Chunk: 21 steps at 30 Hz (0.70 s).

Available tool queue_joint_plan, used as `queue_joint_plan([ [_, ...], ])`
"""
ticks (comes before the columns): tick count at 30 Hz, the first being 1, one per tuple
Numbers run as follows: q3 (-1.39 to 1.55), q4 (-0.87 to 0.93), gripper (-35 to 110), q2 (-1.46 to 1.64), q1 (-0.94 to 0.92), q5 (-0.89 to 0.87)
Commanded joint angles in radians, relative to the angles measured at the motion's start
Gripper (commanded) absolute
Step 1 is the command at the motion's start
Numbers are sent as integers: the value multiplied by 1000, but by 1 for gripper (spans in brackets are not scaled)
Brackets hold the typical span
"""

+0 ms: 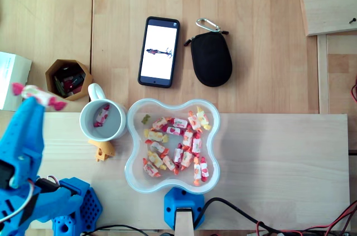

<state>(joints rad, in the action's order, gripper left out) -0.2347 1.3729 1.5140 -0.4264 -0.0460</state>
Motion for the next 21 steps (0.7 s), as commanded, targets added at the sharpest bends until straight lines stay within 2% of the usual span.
queue_joint_plan([
  [1,29,49,-3,32,6,-9],
  [5,91,327,-3,23,48,-37],
  [7,117,405,-3,15,106,-66],
  [13,153,388,-3,67,314,-74],
  [21,106,393,-3,324,336,-74],
])
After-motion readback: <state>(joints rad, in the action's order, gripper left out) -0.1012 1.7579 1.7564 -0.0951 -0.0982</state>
